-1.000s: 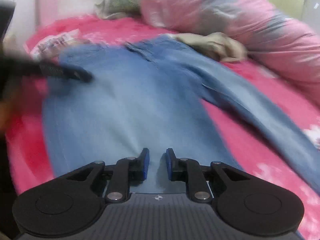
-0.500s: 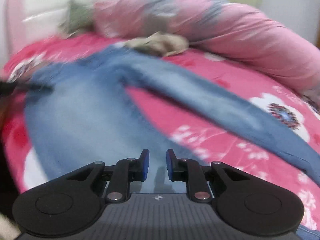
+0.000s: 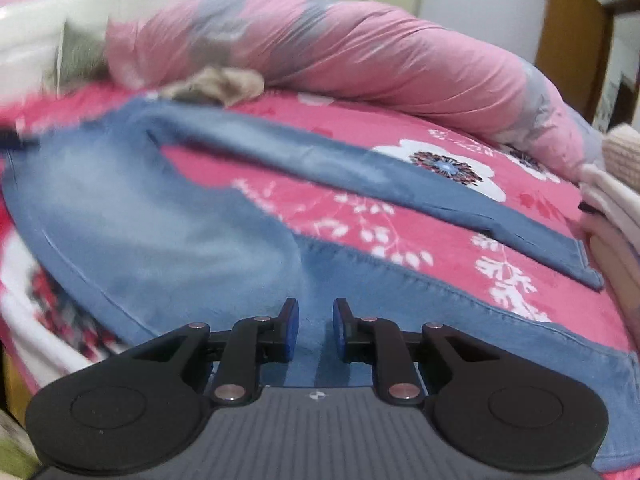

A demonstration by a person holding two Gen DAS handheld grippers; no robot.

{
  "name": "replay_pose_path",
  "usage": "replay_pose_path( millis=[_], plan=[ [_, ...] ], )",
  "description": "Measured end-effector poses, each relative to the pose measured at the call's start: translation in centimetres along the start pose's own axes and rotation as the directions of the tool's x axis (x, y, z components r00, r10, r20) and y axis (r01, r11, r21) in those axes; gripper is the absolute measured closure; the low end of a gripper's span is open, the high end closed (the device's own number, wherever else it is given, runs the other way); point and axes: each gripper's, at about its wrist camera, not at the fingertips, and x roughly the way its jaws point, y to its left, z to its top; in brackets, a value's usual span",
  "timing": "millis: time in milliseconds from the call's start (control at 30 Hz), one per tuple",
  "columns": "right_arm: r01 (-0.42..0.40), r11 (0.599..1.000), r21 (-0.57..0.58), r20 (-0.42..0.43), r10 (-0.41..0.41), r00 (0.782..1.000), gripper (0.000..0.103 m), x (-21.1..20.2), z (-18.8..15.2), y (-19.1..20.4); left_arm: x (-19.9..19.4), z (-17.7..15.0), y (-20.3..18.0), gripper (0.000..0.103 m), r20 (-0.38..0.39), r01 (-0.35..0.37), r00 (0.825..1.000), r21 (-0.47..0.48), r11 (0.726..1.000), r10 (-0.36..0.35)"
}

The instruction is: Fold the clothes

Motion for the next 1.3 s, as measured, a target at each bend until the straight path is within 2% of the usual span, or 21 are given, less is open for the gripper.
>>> replay_pose_path(
  millis=[67,133,233,300,333,400,467,500,567,600,667,700,767,833,867,900,967,1000,1100,1167,1300],
  plan=[
    [0.105,0.994,0.011,-0.013,-0.105,0.994,0.084,0.4,-1.1,-1.6,-0.2,-0.1,-1.3,0.071,0.011,-0.009,1.0,0.056,0.998,0.008],
    [0.213,0.961,0.178,-0.047,-0.208,0.977,0.084,-0.4,-3.0,-6.3,-0.2,-0.4,-2.4,0.071,0.005,-0.027,1.0,0.103,0.994,0.027],
    [0.416,0.816,0.401,-0.16,-0.384,0.909,0.084,-2.1,-6.7,-14.0,0.4,-0.9,-3.2,0.071,-0.031,-0.03,0.999,0.12,0.992,0.034],
    [0.49,0.716,0.497,-0.221,-0.442,0.87,0.084,-3.6,-8.4,-17.7,0.5,-1.1,-3.5,0.071,-0.044,-0.035,0.998,0.121,0.992,0.041],
    [0.495,0.683,0.537,-0.229,-0.447,0.865,0.083,-4.6,-8.7,-18.6,0.5,-1.2,-3.6,0.071,-0.048,-0.041,0.998,0.123,0.992,0.047],
    [0.458,0.619,0.638,-0.207,-0.435,0.877,0.078,-6.8,-9.2,-19.5,0.2,-1.2,-3.9,0.071,-0.046,-0.048,0.997,0.118,0.992,0.054],
    [0.37,0.504,0.781,-0.176,-0.391,0.904,0.05,-8.9,-10.5,-20.0,-0.3,-1.3,-4.3,0.071,-0.042,-0.048,0.998,0.112,0.993,0.053],
    [0.325,0.433,0.84,-0.166,-0.365,0.916,0.048,-9.8,-11.6,-20.1,-0.4,-1.3,-4.6,0.071,-0.041,-0.04,0.998,0.116,0.992,0.045],
    [0.256,0.324,0.911,-0.148,-0.323,0.935,0.048,-10.4,-13.5,-20.0,-0.6,-1.4,-5.1,0.071,-0.043,-0.019,0.999,0.128,0.992,0.025],
    [0.229,0.284,0.931,-0.139,-0.305,0.942,0.048,-10.0,-14.2,-20.2,-0.4,-1.4,-5.7,0.071,-0.049,-0.001,0.999,0.142,0.99,0.008],
    [0.197,0.241,0.95,-0.124,-0.289,0.949,0.048,-9.3,-15.1,-20.3,0.0,-1.4,-6.8,0.071,-0.066,0.043,0.997,0.175,0.984,-0.032],
    [0.187,0.229,0.955,-0.117,-0.289,0.95,0.049,-8.9,-15.4,-20.4,0.2,-1.5,-7.4,0.071,-0.075,0.065,0.996,0.19,0.98,-0.052],
    [0.204,0.266,0.942,-0.109,-0.333,0.937,0.052,-8.1,-14.7,-20.6,0.5,-1.6,-8.7,0.071,-0.088,0.101,0.993,0.216,0.971,-0.083],
    [0.249,0.32,0.914,-0.113,-0.39,0.914,0.071,-7.5,-13.9,-20.9,0.8,-2.1,-10.0,0.071,-0.09,0.119,0.991,0.231,0.966,-0.101],
    [0.284,0.347,0.894,-0.123,-0.419,0.9,0.09,-7.2,-13.4,-21.0,1.0,-2.4,-10.5,0.071,-0.097,0.121,0.99,0.233,0.965,-0.101],
    [0.307,0.37,0.877,-0.125,-0.442,0.888,0.101,-7.1,-12.9,-21.0,1.3,-2.7,-11.0,0.071,-0.106,0.122,0.989,0.235,0.964,-0.099],
    [0.276,0.394,0.876,-0.074,-0.457,0.886,0.101,-7.5,-11.9,-21.3,2.0,-3.3,-11.6,0.071,-0.13,0.106,0.989,0.237,0.966,-0.077],
    [0.258,0.423,0.869,-0.026,-0.48,0.877,0.101,-8.4,-11.1,-21.1,2.2,-3.5,-11.8,0.072,-0.14,0.088,0.989,0.245,0.965,-0.055],
    [0.253,0.484,0.838,0.076,-0.562,0.824,0.101,-11.6,-9.0,-19.8,2.4,-4.0,-11.7,0.072,-0.147,0.047,0.989,0.259,0.965,-0.008],
    [0.287,0.482,0.828,0.059,-0.583,0.81,0.101,-11.7,-9.5,-19.8,2.4,-4.1,-11.2,0.072,-0.154,0.039,0.988,0.248,0.968,0.0],
    [0.364,0.382,0.849,-0.131,-0.515,0.847,0.101,-7.6,-14.0,-21.5,2.4,-4.3,-10.6,0.072,-0.158,0.039,0.987,0.251,0.967,0.001]
  ],
)
